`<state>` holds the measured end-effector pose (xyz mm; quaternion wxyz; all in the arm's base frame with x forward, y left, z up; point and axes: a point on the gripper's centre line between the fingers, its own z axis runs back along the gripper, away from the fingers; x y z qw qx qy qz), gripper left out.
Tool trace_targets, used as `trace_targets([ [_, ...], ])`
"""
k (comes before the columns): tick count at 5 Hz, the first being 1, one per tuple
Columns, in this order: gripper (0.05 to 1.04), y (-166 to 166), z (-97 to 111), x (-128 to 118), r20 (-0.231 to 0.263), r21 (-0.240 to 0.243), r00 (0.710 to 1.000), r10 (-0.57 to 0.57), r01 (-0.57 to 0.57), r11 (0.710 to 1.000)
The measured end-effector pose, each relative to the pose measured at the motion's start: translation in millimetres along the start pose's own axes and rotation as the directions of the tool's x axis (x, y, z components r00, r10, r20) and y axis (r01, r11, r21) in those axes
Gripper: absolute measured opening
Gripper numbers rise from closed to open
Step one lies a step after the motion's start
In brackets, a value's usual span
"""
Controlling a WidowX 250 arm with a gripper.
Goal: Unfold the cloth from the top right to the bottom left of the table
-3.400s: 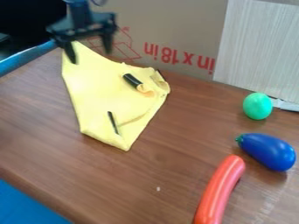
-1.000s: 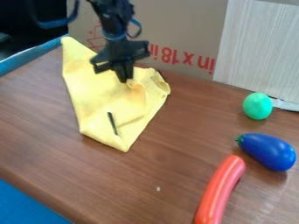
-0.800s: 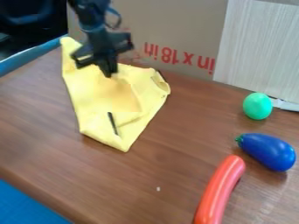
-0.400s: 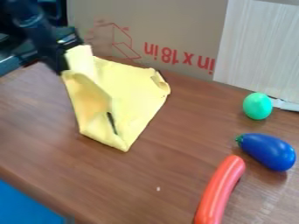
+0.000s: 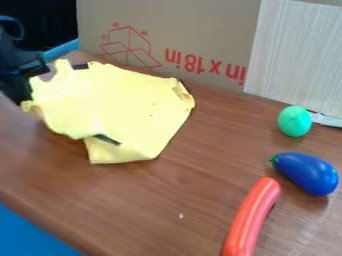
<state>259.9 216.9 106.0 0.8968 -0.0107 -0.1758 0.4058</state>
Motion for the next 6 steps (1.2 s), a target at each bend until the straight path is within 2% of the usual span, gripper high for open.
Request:
trace_targets([
  [2, 0.054, 43, 10, 4, -0.033, 0.126, 0.998, -0.056, 0.06, 0.99],
  [3, 0.054, 53, 4, 2, -0.082, 0.157, 0.993, -0.081, 0.093, 0.983],
  [5, 0.075, 65, 3, 4, -0.063, 0.245, 0.994, -0.089, 0.102, 0.964],
  [6, 0.224, 67, 3, 4, -0.05, 0.322, 0.996, -0.075, 0.087, 0.943],
])
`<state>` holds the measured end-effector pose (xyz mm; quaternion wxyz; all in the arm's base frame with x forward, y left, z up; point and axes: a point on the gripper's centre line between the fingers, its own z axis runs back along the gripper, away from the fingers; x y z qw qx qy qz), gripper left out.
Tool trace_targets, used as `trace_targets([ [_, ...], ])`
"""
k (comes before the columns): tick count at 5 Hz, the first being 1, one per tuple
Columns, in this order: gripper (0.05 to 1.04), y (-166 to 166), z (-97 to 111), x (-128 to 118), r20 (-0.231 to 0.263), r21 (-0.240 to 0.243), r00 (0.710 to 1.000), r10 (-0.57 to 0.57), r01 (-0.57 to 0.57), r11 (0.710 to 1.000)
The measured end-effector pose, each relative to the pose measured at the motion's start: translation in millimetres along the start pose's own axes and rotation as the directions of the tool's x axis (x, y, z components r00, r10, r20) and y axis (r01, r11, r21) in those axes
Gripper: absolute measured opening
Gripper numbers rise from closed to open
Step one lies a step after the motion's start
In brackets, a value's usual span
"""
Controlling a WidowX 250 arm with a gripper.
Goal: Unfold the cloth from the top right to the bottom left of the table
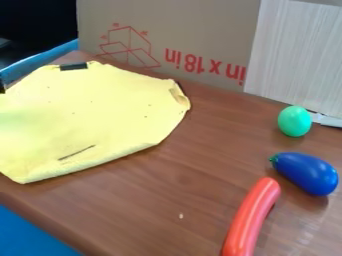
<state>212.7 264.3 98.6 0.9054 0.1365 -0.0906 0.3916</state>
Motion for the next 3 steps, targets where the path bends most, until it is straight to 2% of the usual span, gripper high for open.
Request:
trace_targets([
  [1, 0.485, -3, -3, -4, 0.015, 0.078, 1.0, -0.007, 0.006, 0.997],
  [2, 0.787, -13, 12, 3, 0.002, 0.119, 0.999, -0.041, 0.041, 0.992],
  [3, 0.995, -29, 30, 9, -0.035, 0.086, 0.996, -0.077, 0.08, 0.993],
])
